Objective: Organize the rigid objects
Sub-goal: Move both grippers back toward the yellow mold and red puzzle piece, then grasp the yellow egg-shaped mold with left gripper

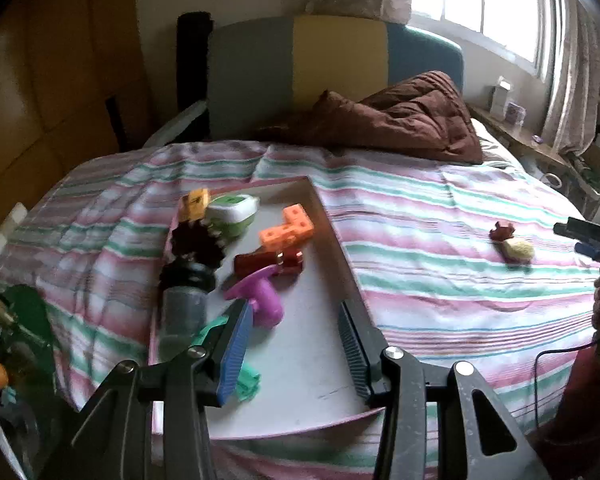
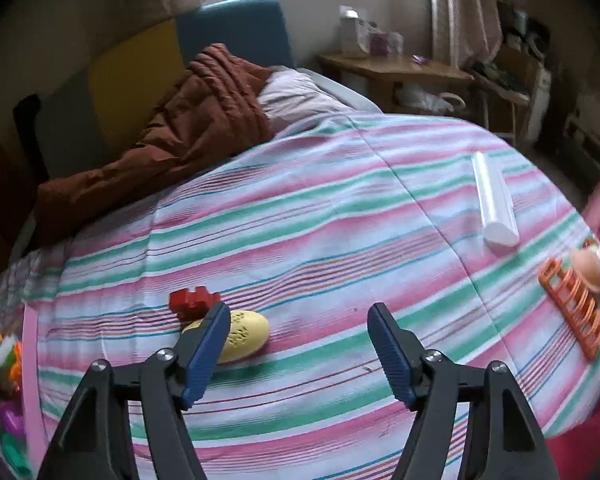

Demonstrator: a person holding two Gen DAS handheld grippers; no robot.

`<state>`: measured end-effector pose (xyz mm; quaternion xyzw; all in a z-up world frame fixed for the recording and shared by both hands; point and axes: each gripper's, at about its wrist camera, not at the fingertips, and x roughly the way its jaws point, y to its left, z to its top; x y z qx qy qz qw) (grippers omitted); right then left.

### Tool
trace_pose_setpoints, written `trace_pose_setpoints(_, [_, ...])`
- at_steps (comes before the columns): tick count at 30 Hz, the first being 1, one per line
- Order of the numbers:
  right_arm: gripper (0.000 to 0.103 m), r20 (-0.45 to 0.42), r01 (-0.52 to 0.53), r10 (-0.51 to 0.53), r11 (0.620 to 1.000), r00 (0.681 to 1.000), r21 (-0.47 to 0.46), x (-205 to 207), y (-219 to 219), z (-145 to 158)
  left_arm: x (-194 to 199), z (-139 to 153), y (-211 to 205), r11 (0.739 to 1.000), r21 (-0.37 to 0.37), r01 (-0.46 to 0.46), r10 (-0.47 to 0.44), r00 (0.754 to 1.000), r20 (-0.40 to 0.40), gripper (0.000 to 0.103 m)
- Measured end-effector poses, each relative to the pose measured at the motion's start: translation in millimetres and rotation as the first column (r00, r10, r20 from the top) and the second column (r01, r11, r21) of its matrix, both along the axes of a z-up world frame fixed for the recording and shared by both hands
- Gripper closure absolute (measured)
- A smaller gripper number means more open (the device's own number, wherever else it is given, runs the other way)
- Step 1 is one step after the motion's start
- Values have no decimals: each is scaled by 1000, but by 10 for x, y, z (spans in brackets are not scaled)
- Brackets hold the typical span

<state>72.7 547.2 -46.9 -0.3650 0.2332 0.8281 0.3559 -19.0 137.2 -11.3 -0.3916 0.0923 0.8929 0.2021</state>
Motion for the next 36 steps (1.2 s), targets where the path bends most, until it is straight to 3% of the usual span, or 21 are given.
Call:
trace_pose_setpoints(9, [31, -82, 109, -118, 988, 990, -107, 214, 224, 4, 0, 7, 594, 989, 17, 145, -146, 989, 37, 58])
trace_pose_setpoints(17, [29, -106, 119, -131, 986, 986, -115, 247, 243, 44, -20, -148, 1501, 946, 33, 324, -325, 941, 94, 57])
trace_pose_setpoints(19, [28, -117, 127, -141, 985, 983, -119, 273, 258, 58, -58, -206, 1741, 932, 73, 355, -362, 921, 146, 48])
trace_pose_setpoints(28, [25, -169, 182, -201, 975, 965, -126, 407, 336, 137, -110, -485, 2706, 896, 140, 422, -445, 852, 276, 29])
trace_pose_setpoints(32, [24, -186, 187, -208, 974, 960, -125, 429, 350, 167, -179, -624, 3010, 899, 155, 409, -438, 839, 323, 22])
trace_pose_setpoints(36, [24, -198, 177, -204, 974, 959, -143, 424, 362, 160, -193, -670, 3241, 908, 151, 391, -420, 851, 317, 18])
